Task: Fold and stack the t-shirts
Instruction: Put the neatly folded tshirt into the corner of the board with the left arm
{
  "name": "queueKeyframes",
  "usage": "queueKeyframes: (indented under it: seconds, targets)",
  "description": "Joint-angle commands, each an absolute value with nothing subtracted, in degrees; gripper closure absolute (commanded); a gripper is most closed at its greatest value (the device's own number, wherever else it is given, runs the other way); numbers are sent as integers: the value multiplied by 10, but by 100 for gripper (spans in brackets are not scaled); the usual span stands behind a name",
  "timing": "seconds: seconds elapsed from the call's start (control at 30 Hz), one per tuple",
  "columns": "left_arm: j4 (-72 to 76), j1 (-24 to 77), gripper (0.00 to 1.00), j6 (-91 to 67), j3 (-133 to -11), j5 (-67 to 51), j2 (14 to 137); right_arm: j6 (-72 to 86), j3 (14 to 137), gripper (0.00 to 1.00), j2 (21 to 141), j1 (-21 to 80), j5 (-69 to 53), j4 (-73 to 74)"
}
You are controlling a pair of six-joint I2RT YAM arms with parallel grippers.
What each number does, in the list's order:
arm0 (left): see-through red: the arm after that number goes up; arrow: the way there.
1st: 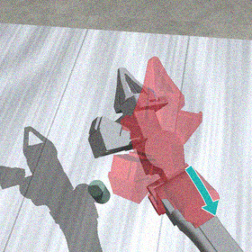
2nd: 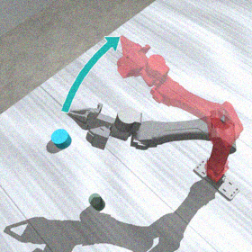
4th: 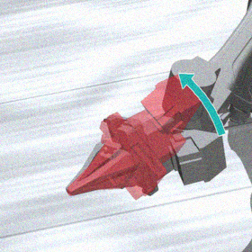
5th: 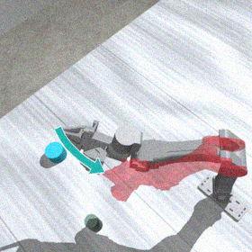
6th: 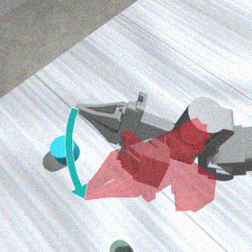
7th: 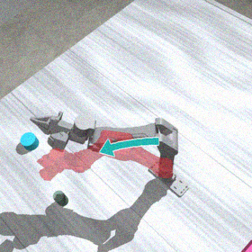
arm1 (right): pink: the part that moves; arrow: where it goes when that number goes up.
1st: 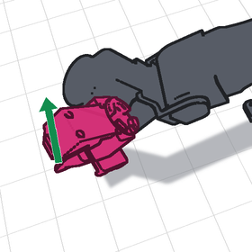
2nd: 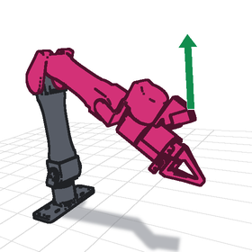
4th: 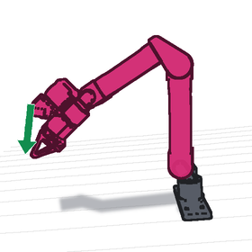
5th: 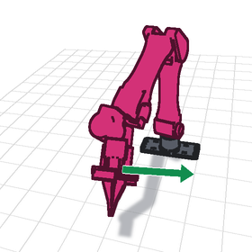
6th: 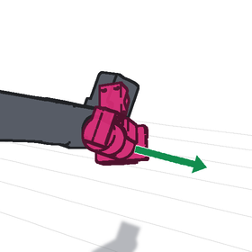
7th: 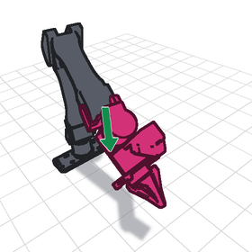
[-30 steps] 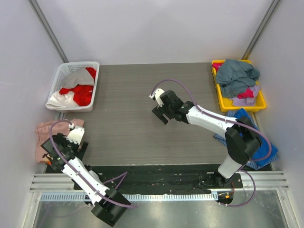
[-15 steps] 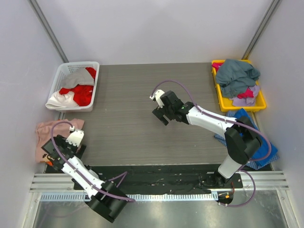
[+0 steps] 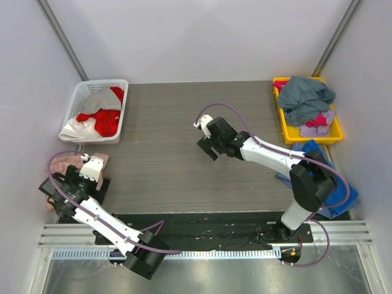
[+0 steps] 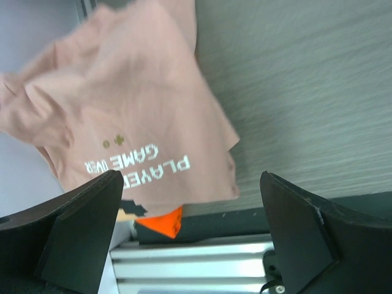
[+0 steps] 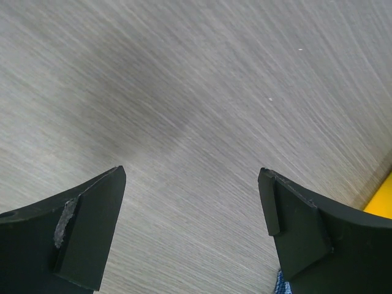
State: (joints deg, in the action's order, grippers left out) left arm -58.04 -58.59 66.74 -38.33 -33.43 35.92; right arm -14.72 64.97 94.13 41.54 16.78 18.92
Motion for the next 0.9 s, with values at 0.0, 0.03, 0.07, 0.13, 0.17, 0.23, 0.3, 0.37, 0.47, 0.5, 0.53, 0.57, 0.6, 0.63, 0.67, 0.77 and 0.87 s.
queueKeyframes:
  seconds: [0.0, 0.03, 0.07, 0.13, 0.17, 0.23, 0.3, 0.37, 0.47, 0.5, 0.53, 0.57, 0.6, 0.63, 0.67, 0.77, 0.87]
  targets:
    - [-660, -592, 0, 597, -452, -474, 351, -136, 664, 2, 921, 417, 222, 146]
    - [-654, -592, 0, 578, -460, -487, 352, -135, 663, 2, 919, 417, 233, 137]
    - [-649, -590, 0, 558, -476, -515, 357, -135, 662, 2, 918, 417, 262, 133]
    - [-614, -581, 0, 479, -488, -535, 375, -131, 664, 2, 918, 410, 297, 118]
    - [-596, -574, 0, 443, -493, -540, 381, -125, 666, 3, 918, 400, 325, 114]
    - [-518, -529, 0, 329, -502, -524, 405, -117, 681, 3, 918, 384, 346, 109]
    - [-456, -472, 0, 253, -503, -437, 422, -103, 693, 3, 922, 356, 362, 109]
    - [-375, -363, 0, 178, -501, -356, 447, -98, 709, 3, 925, 342, 373, 110]
    - [-293, -252, 0, 121, -512, -242, 492, -98, 720, 3, 928, 328, 392, 108]
    - [-278, -233, 0, 108, -521, -221, 506, -98, 719, 3, 928, 324, 401, 100]
    - [-259, -211, 0, 90, -532, -184, 543, -98, 716, 3, 926, 323, 400, 98]
    - [-252, -179, 0, 79, -556, -171, 559, -99, 713, 3, 924, 321, 401, 93]
    - [-239, -163, 0, 72, -567, -156, 579, -99, 709, 3, 920, 319, 403, 84]
    - [-231, -149, 0, 62, -576, -132, 606, -102, 699, 3, 917, 317, 403, 77]
    - [-224, -118, 0, 49, -592, -119, 619, -103, 694, 2, 914, 317, 405, 70]
    - [-193, -74, 0, 32, -604, -61, 655, -104, 675, 3, 897, 309, 405, 45]
    - [-161, -33, 0, 23, -598, -30, 678, -100, 660, 3, 880, 298, 408, 19]
